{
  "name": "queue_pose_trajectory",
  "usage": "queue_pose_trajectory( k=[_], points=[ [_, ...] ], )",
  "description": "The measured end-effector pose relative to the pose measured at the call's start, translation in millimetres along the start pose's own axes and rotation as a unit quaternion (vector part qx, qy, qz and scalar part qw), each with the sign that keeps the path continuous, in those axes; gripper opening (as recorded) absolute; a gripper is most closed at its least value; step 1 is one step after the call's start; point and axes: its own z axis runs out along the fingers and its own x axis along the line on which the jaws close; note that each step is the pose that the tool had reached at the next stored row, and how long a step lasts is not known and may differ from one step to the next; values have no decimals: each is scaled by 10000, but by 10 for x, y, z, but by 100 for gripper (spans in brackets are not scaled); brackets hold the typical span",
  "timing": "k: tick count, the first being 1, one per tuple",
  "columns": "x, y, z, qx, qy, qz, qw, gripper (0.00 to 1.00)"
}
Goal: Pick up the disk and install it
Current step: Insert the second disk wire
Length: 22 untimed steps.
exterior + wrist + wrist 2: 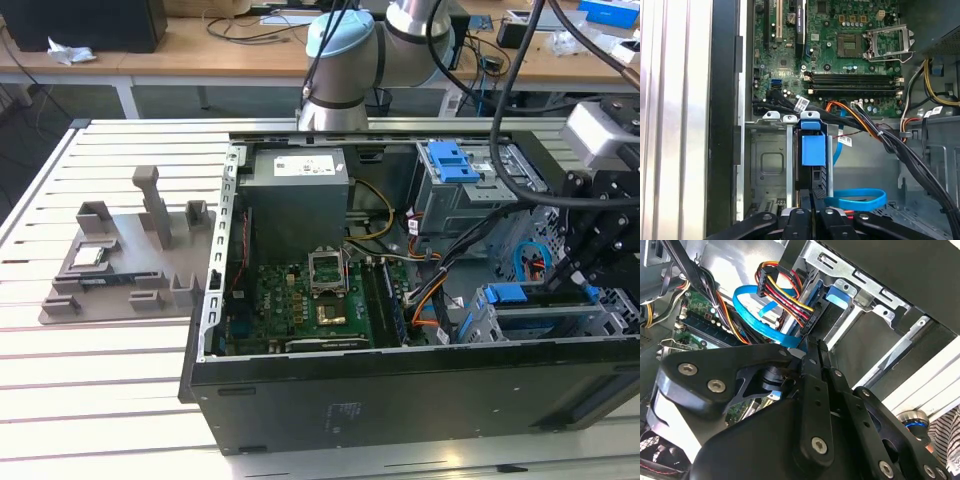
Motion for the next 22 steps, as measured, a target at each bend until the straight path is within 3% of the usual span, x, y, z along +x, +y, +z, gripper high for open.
queue_pose_trajectory(
  k=[6, 16, 22],
  points=[
    [-7, -1, 15, 0, -2, 1, 10000, 16],
    [-113, -3, 36, 0, -2, 0, 10000, 16],
    [-113, -4, 49, 0, -2, 0, 10000, 17]
  ],
)
